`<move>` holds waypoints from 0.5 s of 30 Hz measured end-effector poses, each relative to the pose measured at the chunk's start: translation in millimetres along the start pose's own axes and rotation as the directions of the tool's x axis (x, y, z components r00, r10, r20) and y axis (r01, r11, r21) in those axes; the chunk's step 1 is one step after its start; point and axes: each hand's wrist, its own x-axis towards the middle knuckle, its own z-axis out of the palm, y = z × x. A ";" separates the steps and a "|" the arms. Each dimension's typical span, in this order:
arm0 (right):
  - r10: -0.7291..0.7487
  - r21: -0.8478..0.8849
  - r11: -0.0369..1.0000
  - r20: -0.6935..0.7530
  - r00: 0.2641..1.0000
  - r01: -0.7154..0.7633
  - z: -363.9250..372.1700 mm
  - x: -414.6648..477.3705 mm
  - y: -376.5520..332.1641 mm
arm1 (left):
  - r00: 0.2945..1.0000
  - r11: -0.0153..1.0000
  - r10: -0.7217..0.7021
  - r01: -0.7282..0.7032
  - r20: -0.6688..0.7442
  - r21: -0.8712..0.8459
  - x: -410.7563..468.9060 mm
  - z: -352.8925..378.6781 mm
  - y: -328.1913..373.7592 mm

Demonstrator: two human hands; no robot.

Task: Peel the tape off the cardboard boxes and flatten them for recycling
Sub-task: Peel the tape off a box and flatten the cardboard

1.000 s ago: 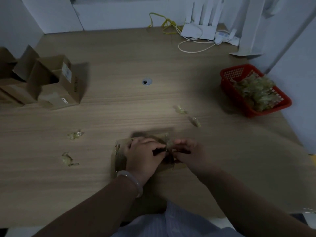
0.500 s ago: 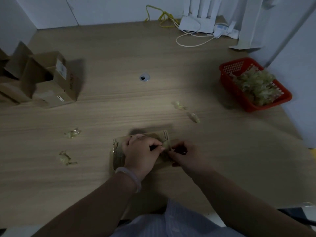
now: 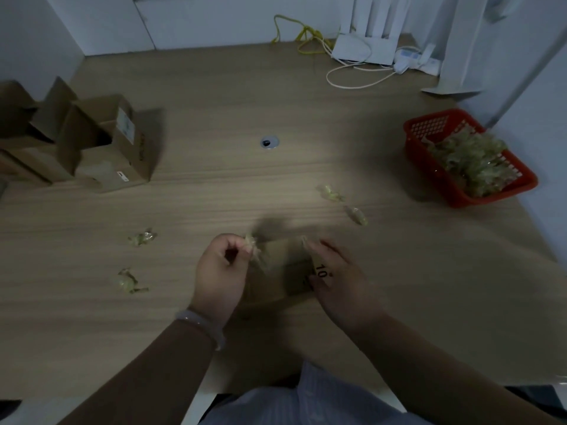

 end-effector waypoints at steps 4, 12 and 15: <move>-0.224 -0.240 0.933 0.201 0.954 0.269 -1.3 8.3 -5.3 | 0.925 0.895 0.310 -0.362 0.221 0.262 -2.5 -10.2 -5.8; -0.220 -0.469 0.819 0.274 0.936 0.330 2.3 14.8 -14.0 | 0.849 0.788 0.244 -0.455 0.468 0.415 -2.1 -18.0 1.9; -0.234 -0.526 0.765 0.312 0.921 0.372 3.3 18.0 -15.9 | 0.919 0.838 0.092 -0.280 0.384 0.468 -2.2 -12.7 3.2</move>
